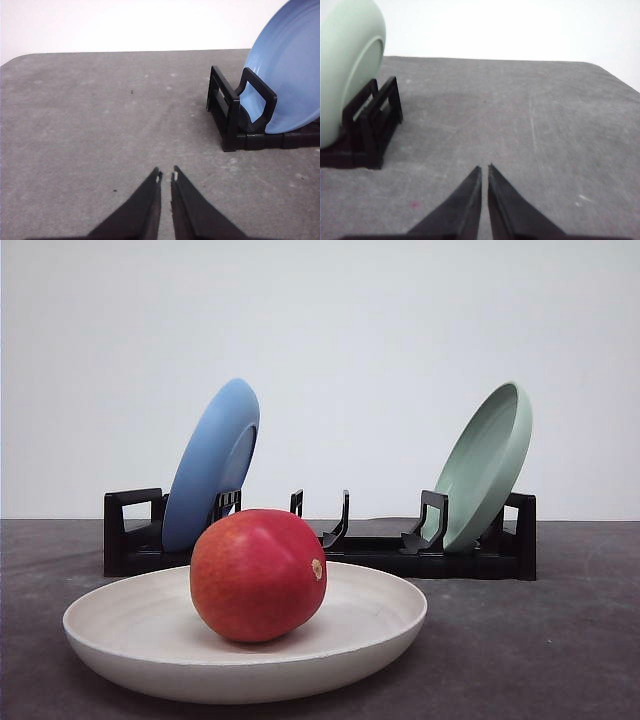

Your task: Place pomegranate in white plate

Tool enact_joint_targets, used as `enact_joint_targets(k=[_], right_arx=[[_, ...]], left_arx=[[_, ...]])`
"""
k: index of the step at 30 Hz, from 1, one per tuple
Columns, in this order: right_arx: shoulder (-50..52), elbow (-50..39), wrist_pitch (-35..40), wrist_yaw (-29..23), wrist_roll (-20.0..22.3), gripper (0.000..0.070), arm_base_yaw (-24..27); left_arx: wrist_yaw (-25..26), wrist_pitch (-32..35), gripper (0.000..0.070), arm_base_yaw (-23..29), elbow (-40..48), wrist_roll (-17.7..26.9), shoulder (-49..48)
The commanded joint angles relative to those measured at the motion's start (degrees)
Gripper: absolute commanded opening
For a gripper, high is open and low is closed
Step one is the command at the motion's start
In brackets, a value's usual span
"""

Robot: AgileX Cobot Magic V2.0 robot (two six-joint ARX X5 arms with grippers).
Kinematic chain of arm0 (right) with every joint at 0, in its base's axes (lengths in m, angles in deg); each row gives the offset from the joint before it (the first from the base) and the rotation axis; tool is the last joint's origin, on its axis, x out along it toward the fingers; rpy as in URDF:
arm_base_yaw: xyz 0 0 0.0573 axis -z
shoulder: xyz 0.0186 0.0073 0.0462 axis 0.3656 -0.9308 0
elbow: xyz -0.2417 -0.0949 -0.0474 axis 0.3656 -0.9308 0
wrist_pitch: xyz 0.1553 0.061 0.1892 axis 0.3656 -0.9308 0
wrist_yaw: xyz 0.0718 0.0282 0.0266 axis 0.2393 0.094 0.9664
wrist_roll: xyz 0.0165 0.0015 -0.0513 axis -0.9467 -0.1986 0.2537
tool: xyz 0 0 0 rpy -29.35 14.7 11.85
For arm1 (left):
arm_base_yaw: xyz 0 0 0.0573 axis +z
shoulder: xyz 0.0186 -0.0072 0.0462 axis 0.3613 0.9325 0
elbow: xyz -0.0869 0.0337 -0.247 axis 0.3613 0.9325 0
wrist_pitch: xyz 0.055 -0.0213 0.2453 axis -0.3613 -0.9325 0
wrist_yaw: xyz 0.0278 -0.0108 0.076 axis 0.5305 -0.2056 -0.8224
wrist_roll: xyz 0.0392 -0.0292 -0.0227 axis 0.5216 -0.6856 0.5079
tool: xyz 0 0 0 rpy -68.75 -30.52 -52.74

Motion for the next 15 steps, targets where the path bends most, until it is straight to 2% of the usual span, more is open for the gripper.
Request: enact_joint_targets(k=[1, 7, 15], right_arx=[[0.10, -0.24, 0.86, 0.56, -0.60, 0.0017, 0.02], [0.10, -0.24, 0.81, 4.22, -0.61, 0.0017, 0.01], [0.10, -0.22, 0.87, 3.84, -0.59, 0.0017, 0.02]], left_arx=[[-0.17, 0.73, 0.0017, -0.07, 0.52, 0.55, -0.04], [-0.17, 0.73, 0.0017, -0.07, 0.52, 0.52, -0.02], [-0.17, 0.73, 0.0017, -0.07, 0.52, 0.52, -0.03]])
